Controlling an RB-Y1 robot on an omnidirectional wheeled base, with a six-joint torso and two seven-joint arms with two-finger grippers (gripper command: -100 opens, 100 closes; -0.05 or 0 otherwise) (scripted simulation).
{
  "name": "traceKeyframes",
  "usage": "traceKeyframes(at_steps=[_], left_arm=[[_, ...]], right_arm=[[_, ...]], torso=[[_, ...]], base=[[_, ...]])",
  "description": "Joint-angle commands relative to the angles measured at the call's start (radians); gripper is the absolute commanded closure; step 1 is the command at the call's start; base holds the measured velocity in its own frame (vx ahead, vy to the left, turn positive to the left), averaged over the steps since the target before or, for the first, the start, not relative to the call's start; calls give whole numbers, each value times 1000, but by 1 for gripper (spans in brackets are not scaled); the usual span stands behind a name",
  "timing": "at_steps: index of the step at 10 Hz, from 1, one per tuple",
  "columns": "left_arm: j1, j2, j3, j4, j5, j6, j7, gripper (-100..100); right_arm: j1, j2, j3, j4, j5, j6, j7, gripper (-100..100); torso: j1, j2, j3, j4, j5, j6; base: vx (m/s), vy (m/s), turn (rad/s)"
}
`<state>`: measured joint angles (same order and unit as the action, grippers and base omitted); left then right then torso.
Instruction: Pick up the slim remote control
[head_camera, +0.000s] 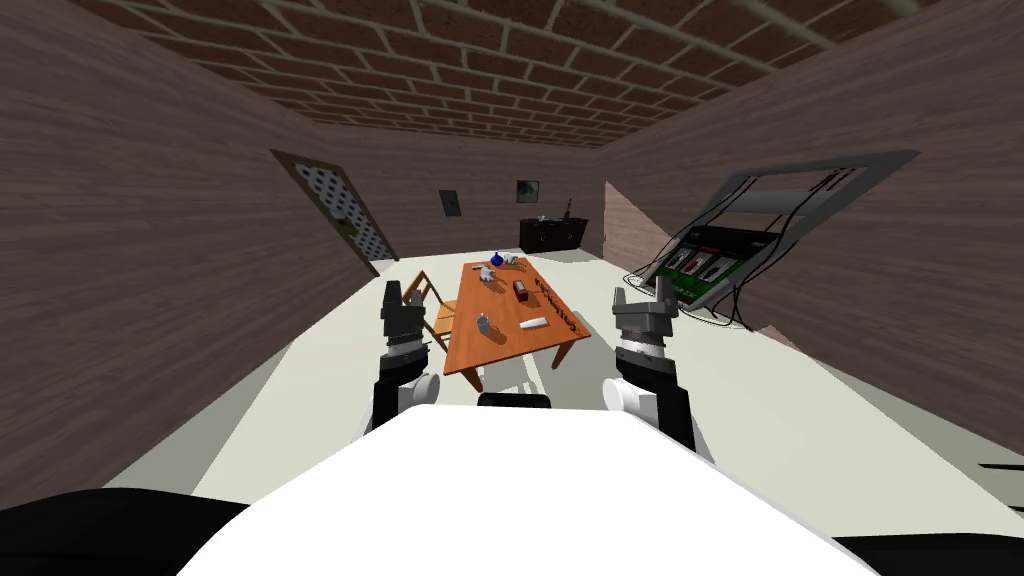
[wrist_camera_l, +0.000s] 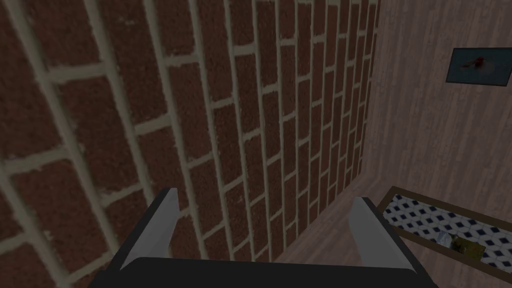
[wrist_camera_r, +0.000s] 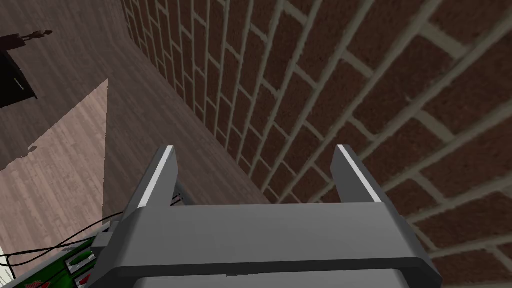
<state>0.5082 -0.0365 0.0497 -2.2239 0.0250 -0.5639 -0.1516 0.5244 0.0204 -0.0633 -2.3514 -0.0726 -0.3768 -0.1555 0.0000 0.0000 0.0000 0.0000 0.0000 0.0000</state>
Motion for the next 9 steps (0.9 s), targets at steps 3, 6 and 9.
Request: traceKeyframes(at_steps=[3,6,9], left_arm=[[0,0,0,0,0,0,0,0],[0,0,0,0,0,0,0,0],[0,0,0,0,0,0,0,0]], right_arm=[[29,-80,0,49,40,-17,13,-100],[78,-138,-5,135,108,-42,36,-100],[120,-167,-10,211,167,-63,55,-100]], torso=[[-2,1,1,0,0,0],[-3,4,2,1,-1,0],[-5,4,2,1,-1,0]], base=[[-27,-23,93],[-58,-45,181],[-46,-51,220]])
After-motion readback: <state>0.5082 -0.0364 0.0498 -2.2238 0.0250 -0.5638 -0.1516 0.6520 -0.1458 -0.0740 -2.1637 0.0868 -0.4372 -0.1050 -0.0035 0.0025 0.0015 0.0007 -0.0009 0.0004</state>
